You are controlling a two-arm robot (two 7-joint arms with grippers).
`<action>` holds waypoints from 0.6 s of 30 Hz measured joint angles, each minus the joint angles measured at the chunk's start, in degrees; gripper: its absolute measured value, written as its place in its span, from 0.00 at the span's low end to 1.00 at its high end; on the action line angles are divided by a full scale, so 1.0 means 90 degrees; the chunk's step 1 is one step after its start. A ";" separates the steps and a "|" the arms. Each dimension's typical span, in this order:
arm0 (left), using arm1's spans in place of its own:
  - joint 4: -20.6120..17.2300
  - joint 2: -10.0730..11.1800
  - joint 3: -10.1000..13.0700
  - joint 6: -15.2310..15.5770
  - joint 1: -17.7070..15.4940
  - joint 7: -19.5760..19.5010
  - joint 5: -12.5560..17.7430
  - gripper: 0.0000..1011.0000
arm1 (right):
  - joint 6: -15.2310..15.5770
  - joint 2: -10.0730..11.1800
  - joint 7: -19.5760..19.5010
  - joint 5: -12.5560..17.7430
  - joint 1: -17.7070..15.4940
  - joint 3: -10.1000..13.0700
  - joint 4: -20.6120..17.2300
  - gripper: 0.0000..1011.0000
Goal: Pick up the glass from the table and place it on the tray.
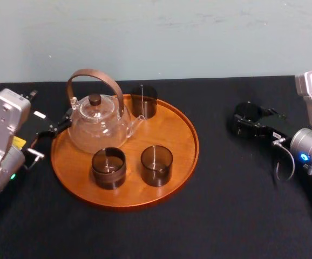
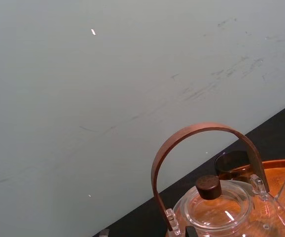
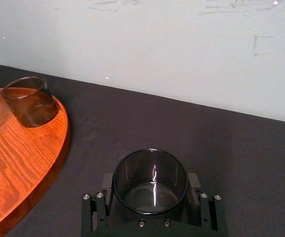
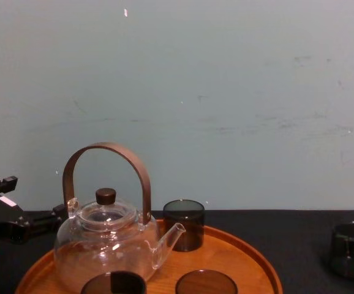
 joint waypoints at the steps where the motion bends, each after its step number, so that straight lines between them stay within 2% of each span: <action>1: 0.0000 0.0000 0.0000 0.0000 0.0000 0.0000 0.0000 0.99 | 0.0010 0.0007 0.0013 0.0012 -0.0014 0.0003 -0.0026 0.90; 5: 0.0000 0.0000 0.0000 0.0000 0.0000 0.0000 0.0000 0.99 | 0.0067 0.0058 0.0039 0.0053 -0.0103 0.0021 -0.0221 0.89; 18: 0.0000 0.0000 0.0000 0.0000 0.0000 0.0000 0.0000 0.99 | 0.0227 0.0295 -0.0016 0.0143 -0.0547 0.0040 -0.1259 0.89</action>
